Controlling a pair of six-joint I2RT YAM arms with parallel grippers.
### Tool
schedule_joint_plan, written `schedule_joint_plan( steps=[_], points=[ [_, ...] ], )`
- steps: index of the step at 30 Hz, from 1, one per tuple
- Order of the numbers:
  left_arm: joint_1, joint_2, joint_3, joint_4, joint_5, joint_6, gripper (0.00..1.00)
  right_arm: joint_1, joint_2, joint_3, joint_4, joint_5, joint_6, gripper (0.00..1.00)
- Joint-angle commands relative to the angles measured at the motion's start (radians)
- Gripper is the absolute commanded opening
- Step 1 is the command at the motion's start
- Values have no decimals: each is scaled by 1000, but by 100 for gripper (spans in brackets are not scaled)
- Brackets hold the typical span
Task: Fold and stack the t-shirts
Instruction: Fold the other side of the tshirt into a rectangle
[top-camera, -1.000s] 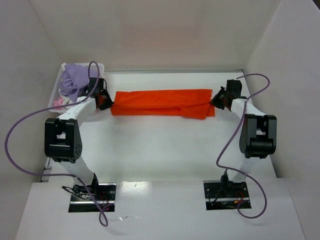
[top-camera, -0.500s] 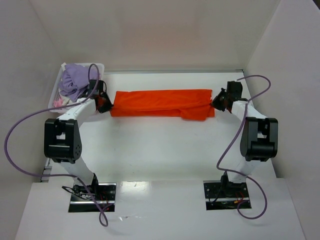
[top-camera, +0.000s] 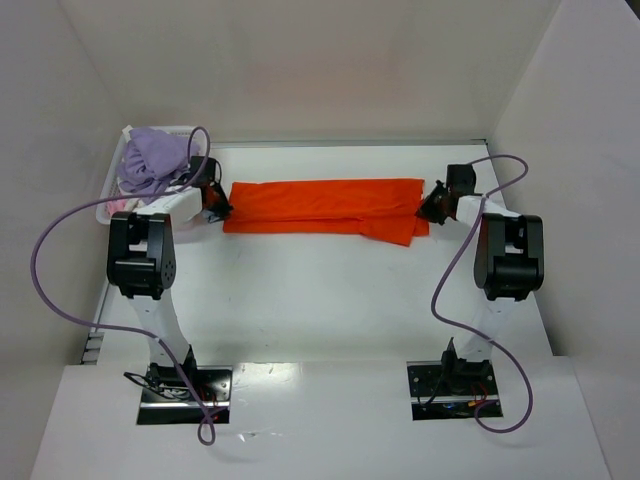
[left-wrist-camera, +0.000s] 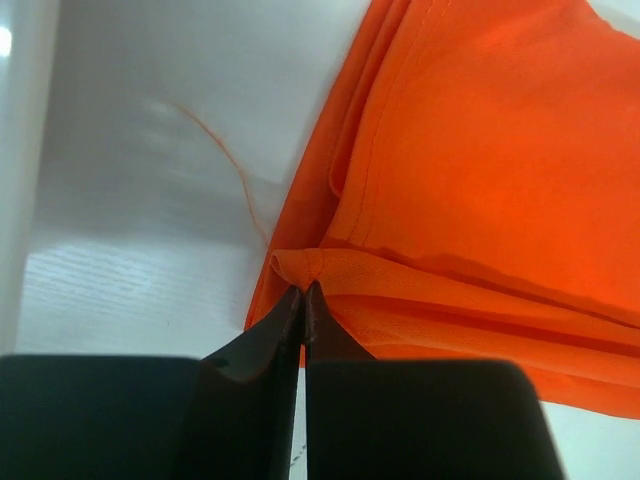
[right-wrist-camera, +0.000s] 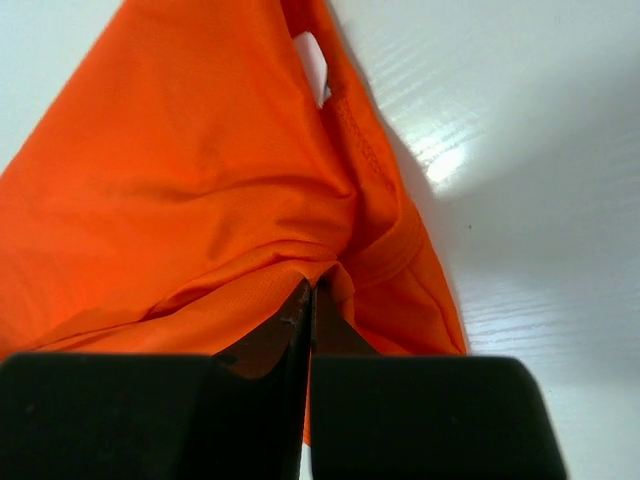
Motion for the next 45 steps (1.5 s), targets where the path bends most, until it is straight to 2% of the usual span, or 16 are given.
schedule_joint_plan(
  steps=[1, 12, 13, 15, 20, 23, 24, 27, 28, 30, 31, 33, 37, 45],
  points=[
    [14, 11, 47, 42, -10, 20, 9, -12, 15, 60, 80, 27, -19, 0],
    [14, 45, 120, 64, 1, 39, 23, -12, 55, 131, 70, 14, -50, 0],
    [14, 45, 120, 64, 1, 39, 25, -12, 55, 131, 84, 14, -50, 0],
    [14, 45, 120, 64, 1, 39, 36, -12, 64, 131, 84, 14, -50, 0],
    [14, 66, 145, 64, 10, 48, 47, -12, 82, 142, 84, 14, -50, 1],
    [14, 38, 115, 84, 35, 48, 58, -12, 72, 142, 84, 4, -59, 11],
    [14, 28, 114, 100, 53, 57, 62, -12, 62, 142, 84, 3, -68, 22],
    [14, -18, 84, 120, 85, 68, 78, -12, 6, 101, 93, -6, -68, 47],
    [3, -44, 67, 120, 85, 78, 82, -12, -13, 91, 93, -6, -68, 63],
    [-6, -73, 45, 145, 95, 79, 86, -12, -74, 58, 93, -21, -68, 74],
    [-16, -99, 36, 145, 95, 88, 90, -12, -94, 47, 93, -35, -68, 83],
    [-25, -128, 9, 154, 130, 88, 92, -12, -152, 12, 93, -44, -59, 87],
    [-25, -176, -50, 168, 174, 88, 95, -12, -232, -68, 118, -69, -50, 87],
    [-54, -161, -53, 197, 314, 118, 95, -1, -232, -124, 104, -69, -50, 82]
  ],
)
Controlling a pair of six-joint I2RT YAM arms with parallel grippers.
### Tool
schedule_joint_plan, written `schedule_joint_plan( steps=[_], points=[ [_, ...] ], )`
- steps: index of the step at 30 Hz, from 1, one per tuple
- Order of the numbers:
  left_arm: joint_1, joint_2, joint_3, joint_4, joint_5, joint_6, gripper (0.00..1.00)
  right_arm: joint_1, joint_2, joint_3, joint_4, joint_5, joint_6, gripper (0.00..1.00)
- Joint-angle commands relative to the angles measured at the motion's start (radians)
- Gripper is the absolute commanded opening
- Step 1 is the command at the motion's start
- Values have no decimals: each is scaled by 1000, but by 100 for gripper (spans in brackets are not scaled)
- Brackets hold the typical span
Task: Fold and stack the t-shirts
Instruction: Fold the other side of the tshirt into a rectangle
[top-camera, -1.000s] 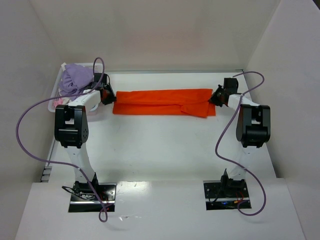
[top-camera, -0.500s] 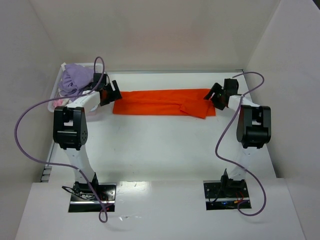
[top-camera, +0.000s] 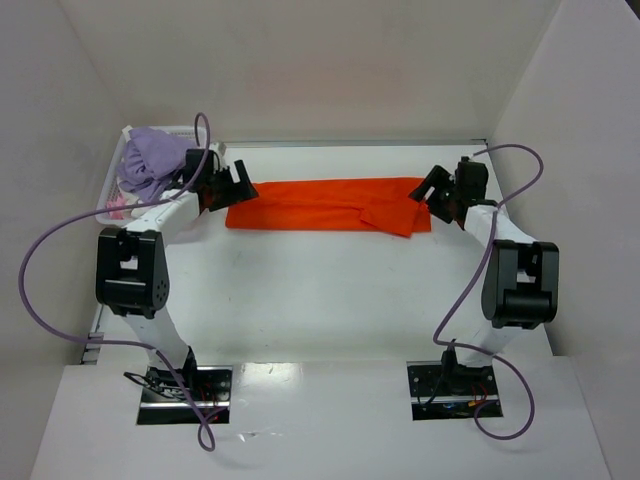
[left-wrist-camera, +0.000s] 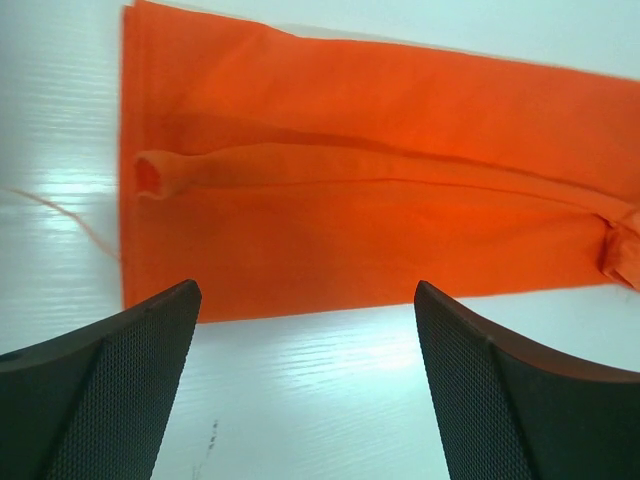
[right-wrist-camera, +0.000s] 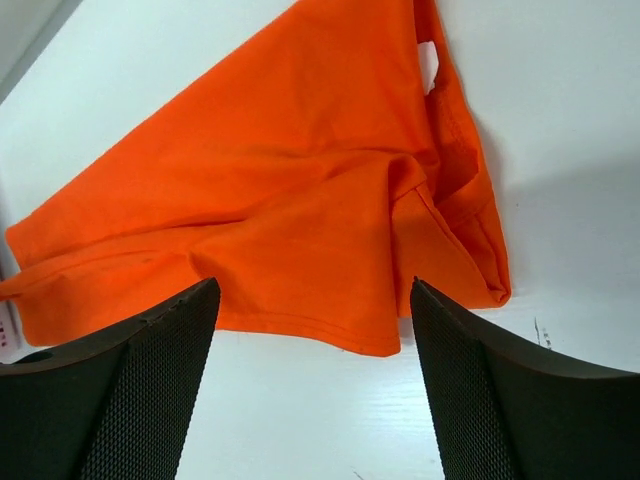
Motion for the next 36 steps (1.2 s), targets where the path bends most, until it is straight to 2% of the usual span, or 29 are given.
schedule_joint_plan(
  steps=[1, 8, 18, 20, 27, 28, 31, 32, 36],
  points=[
    [-23, 13, 14, 39, 91, 39, 95, 2, 15, -21, 21, -7, 1, 82],
    [-32, 110, 75, 39, 155, 51, 95, 20, 90, -12, 33, -33, 1, 79],
    [-32, 193, 124, 48, 146, 51, 95, 29, 167, 22, 44, -42, 1, 76],
    [-32, 193, 136, 39, 146, 51, 95, 40, 181, 34, 44, -42, 1, 73],
    [-32, 214, 146, 39, 135, 51, 95, 51, 228, 54, 53, -52, 1, 50],
    [-32, 214, 146, 39, 135, 51, 95, 51, 228, 54, 53, -52, 1, 44],
    [-32, 214, 146, 30, 135, 51, 95, 60, 228, 63, 53, -52, 10, 33],
    [-32, 214, 146, 30, 126, 51, 95, 60, 228, 63, 53, -52, 10, 23],
    [-32, 214, 146, 30, 126, 60, 95, 60, 208, 103, 24, -52, 10, 18]
  ],
)
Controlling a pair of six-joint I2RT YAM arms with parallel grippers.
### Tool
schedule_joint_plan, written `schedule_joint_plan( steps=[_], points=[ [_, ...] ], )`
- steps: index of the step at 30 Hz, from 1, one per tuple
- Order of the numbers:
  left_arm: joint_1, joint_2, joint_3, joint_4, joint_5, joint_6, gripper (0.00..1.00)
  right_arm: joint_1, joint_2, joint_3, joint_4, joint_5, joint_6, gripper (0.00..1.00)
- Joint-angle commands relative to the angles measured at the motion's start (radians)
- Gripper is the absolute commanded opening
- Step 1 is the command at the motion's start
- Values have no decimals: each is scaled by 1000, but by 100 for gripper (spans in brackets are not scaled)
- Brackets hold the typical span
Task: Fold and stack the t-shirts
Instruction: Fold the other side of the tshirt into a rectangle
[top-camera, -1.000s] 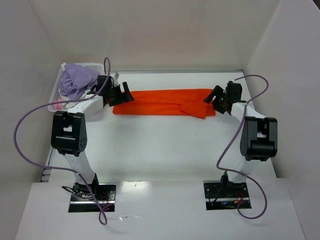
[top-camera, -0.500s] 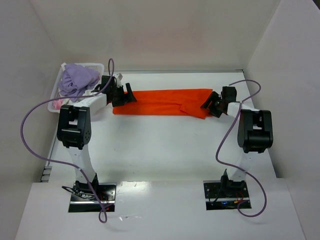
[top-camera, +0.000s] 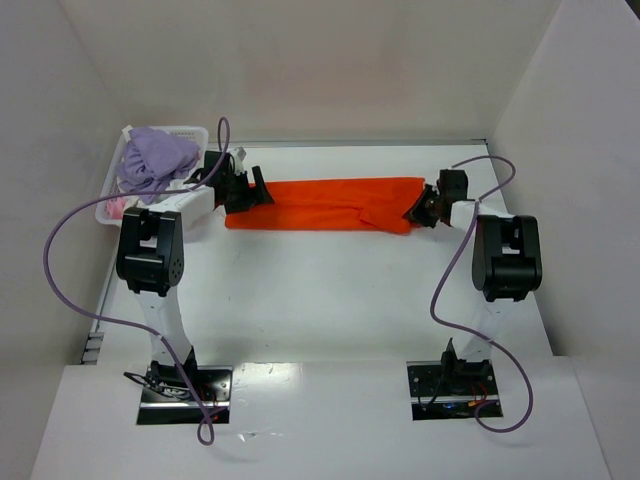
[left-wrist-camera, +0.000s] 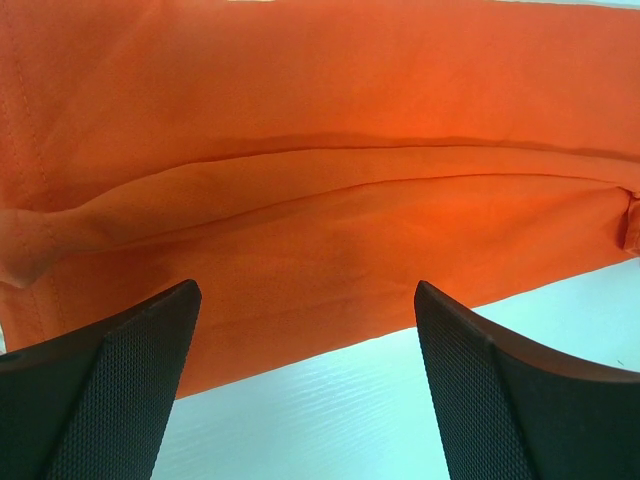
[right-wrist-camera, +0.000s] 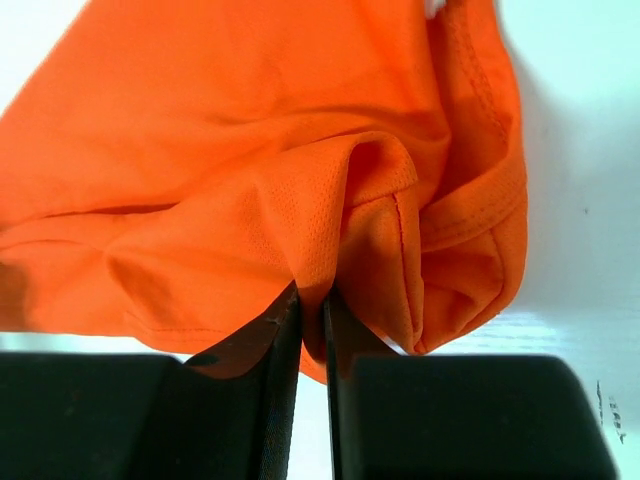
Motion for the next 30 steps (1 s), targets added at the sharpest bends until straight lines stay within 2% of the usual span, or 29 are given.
schedule_joint_plan(
  steps=[1, 8, 13, 15, 19, 21, 23, 27, 30],
  points=[
    [3, 7, 43, 20, 2, 33, 95, 11, -12, 78, 16, -8, 0, 18],
    [3, 16, 90, -11, -7, 56, 95, 11, 14, 213, -61, 11, 0, 21],
    [3, 25, 90, -20, -7, 56, 95, 11, 37, 236, -93, 11, -9, 32],
    [3, 25, 90, -20, -7, 56, 95, 11, 37, 236, -93, 11, -9, 33],
    [3, 25, 90, -20, -7, 56, 95, 11, 47, 215, -78, 11, -9, 26],
    [3, 25, 90, -32, -7, 65, 95, 11, 69, 241, -97, 11, -9, 26],
    [3, 25, 90, -32, -16, 65, 95, 11, 70, 241, -108, 11, -18, 31],
    [3, 25, 90, -32, -16, 65, 95, 11, 21, 187, -108, 58, -29, 49],
    [3, 25, 80, -32, -16, 65, 95, 11, -10, 164, -122, 98, -41, 51]
  ],
)
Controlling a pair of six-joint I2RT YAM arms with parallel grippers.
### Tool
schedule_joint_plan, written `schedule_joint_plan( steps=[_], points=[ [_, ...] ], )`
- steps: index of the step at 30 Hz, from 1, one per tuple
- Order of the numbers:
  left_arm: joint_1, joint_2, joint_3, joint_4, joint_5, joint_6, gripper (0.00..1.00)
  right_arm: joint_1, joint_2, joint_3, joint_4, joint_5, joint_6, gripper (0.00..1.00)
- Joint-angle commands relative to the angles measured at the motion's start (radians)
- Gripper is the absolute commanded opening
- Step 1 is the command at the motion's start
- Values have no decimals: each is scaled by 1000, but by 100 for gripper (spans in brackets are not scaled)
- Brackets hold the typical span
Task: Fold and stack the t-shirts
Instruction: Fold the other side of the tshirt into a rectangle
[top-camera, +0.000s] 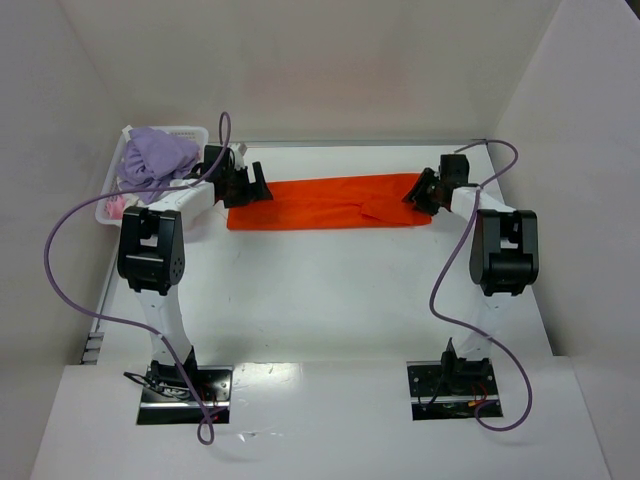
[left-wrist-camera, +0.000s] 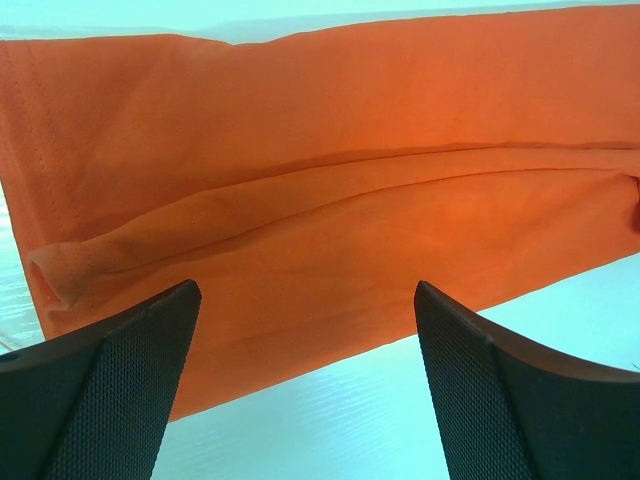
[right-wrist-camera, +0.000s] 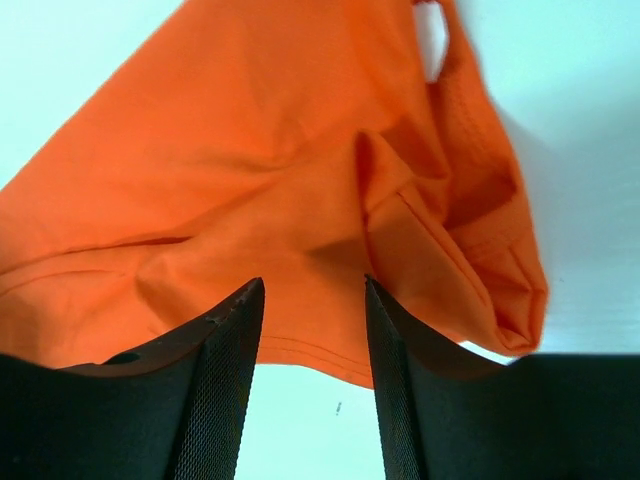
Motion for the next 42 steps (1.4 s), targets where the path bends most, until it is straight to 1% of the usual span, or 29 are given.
schedule_joint_plan(
  steps=[1, 5, 12, 13, 17, 18, 21, 22, 27, 34, 37, 42],
  points=[
    [3, 12, 19, 9, 8, 18, 95, 11, -66, -36, -14, 60, -25, 51],
    [3, 12, 10, 9, 8, 9, 95, 11, -66, -70, -4, 46, -25, 51],
    [3, 2, 10, 9, 8, 9, 95, 11, -46, -80, 18, 25, -25, 53],
    [3, 2, 10, 9, 8, 9, 95, 11, -46, -80, 18, 25, -16, 51],
    [3, 11, 1, 18, 8, 9, 95, 11, -36, -80, 47, -7, -5, 30],
    [3, 12, 1, 18, 8, 9, 95, 11, -36, -68, 47, -8, -5, 19],
    [3, 12, 1, 18, 8, 9, 95, 11, -18, -47, 47, -44, 4, 6],
    [3, 12, 10, 18, 8, 9, 95, 11, -18, -35, 47, -44, 4, 5],
    [3, 21, 10, 18, 8, 9, 95, 11, 2, 24, 14, -44, 13, 4],
    [3, 30, 10, 18, 8, 9, 95, 11, 59, 178, -42, -31, 13, 4],
    [3, 42, 19, 18, 17, 9, 95, 11, 97, 231, -63, -31, 13, 6],
    [-19, 62, 19, 9, 8, 18, 95, 11, 126, 240, -51, -50, 22, 6]
  ],
)
